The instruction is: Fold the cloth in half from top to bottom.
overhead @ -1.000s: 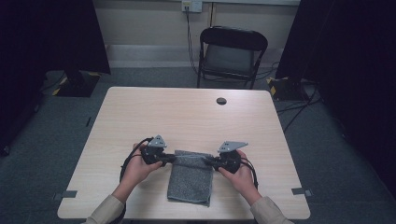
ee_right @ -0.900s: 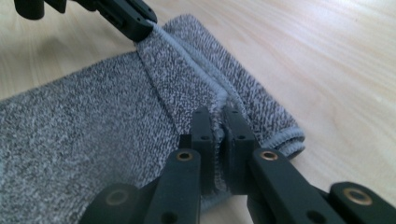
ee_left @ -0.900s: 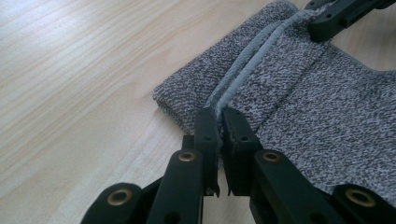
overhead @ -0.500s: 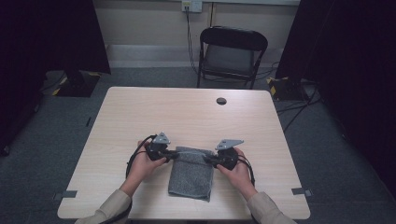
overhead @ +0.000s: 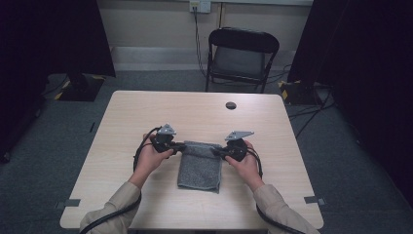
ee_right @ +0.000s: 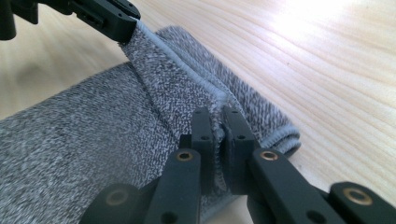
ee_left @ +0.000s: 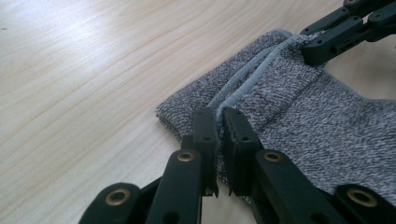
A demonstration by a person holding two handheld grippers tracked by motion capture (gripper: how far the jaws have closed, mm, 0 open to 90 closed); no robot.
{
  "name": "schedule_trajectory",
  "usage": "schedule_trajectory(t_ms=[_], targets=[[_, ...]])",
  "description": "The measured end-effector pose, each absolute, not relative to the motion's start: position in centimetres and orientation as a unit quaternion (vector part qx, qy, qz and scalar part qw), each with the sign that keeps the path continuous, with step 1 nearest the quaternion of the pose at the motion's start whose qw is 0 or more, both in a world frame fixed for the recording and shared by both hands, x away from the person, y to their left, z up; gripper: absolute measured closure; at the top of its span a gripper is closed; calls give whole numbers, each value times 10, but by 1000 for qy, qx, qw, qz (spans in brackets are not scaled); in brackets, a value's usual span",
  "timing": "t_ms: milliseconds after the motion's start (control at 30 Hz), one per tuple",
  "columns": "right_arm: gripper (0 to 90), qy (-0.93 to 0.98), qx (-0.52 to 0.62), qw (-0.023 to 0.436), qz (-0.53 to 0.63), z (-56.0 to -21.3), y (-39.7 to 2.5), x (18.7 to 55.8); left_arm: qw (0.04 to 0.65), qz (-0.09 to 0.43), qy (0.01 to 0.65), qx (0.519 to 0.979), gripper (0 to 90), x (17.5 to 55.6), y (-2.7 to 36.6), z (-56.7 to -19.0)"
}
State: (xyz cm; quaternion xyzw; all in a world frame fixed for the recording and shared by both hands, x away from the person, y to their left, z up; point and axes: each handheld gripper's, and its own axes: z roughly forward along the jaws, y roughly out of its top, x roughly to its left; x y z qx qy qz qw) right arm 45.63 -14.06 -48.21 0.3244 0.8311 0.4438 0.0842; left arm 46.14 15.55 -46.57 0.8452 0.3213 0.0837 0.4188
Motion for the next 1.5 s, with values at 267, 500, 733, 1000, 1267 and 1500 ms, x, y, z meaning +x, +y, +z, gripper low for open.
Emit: schedule_trajectory(t_ms=[267,500,733,1000,1267,1500], targets=[[848,827,305,83,465,-468,-151,429,427,83,306,847,842,439,161,-453],[849,827,301,89,467,-459,-158,416,427,87,303,847,851,429,164,-449],[851,827,302,87,466,-460,-158,416,433,74,301,846,818,428,159,-454],[847,832,301,83,459,-472,-157,410,437,53,305,845,646,427,145,-470],[740,833,307,76,454,-485,-164,397,425,39,288,858,687,420,137,-475],[656,832,315,75,451,-488,-175,385,430,34,276,859,648,416,129,-475]])
